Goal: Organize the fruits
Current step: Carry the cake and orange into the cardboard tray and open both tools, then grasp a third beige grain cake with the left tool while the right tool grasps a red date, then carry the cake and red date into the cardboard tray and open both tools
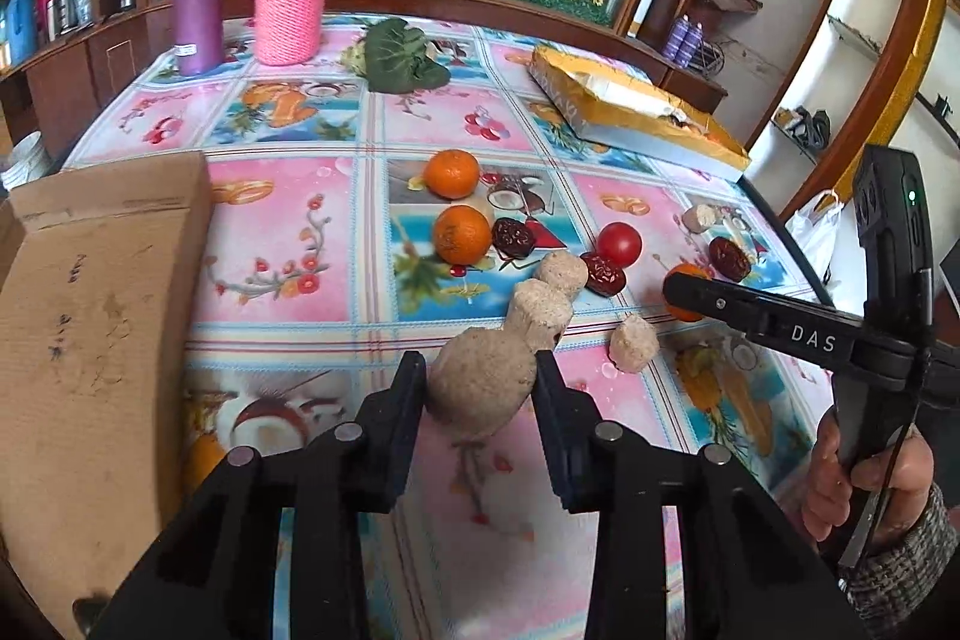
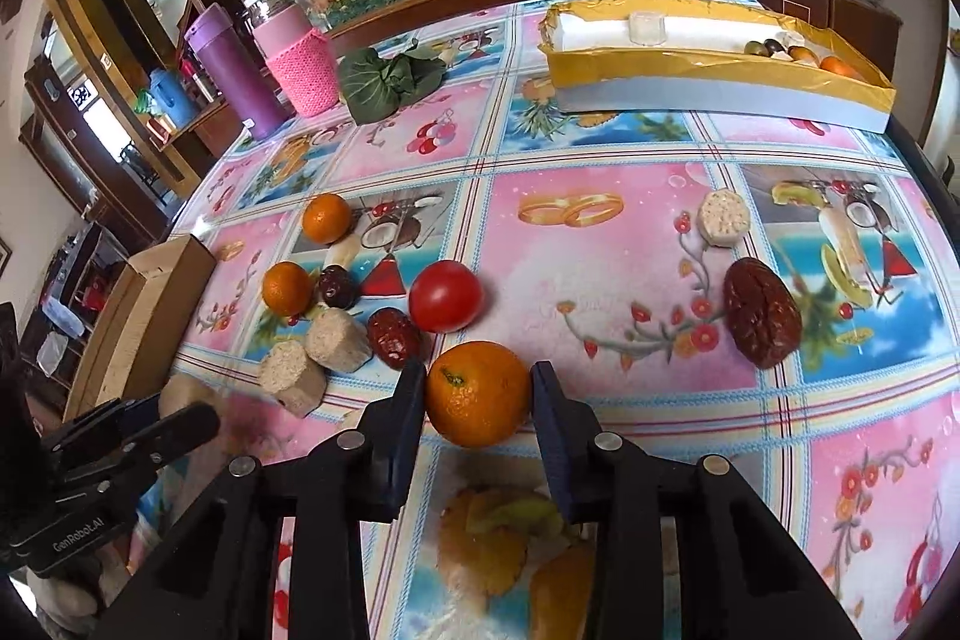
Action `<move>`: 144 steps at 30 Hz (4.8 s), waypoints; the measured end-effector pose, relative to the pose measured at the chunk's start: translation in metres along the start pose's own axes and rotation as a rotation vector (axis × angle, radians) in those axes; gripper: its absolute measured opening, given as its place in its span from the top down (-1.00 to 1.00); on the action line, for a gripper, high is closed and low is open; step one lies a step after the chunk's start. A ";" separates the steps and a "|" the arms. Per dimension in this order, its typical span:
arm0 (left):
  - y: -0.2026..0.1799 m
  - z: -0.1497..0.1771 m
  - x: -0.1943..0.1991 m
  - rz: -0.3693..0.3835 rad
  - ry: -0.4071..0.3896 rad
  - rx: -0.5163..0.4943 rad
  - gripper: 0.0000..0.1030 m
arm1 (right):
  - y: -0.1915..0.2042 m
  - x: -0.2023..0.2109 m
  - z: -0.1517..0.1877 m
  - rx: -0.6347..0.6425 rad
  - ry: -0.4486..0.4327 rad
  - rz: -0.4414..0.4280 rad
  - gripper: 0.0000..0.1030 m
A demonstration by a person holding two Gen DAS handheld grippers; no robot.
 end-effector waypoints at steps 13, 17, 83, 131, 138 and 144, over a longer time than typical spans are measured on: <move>0.135 0.017 0.087 -0.186 -0.084 0.197 0.32 | 0.136 0.018 0.021 0.220 -0.003 -0.098 0.25; 0.194 0.025 0.098 -0.271 -0.060 0.266 0.32 | 0.204 0.004 0.035 0.314 0.031 -0.175 0.25; 0.061 0.029 0.094 -0.266 -0.071 0.036 -0.40 | 0.002 0.073 0.073 -0.032 -0.034 0.074 -0.21; -0.027 -0.007 0.016 -0.063 -0.044 -0.086 0.43 | -0.055 0.055 -0.008 0.027 -0.083 0.265 0.44; 0.009 0.005 0.059 -0.076 -0.086 0.006 0.43 | -0.010 0.072 0.008 0.074 -0.094 0.216 0.43; 0.078 0.009 0.094 -0.173 -0.134 0.073 0.43 | 0.058 0.069 0.016 0.151 -0.085 0.136 0.43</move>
Point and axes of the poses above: each gripper's, at about its wrist camera, not at the fingertips, and x roughly against the way its jaws point, y to its left, z to its underside, the point moved 9 cm from there along -x, roughly the way its jaws point, and after that the axes turned 7 degrees about -z, right-handed, at the moved point
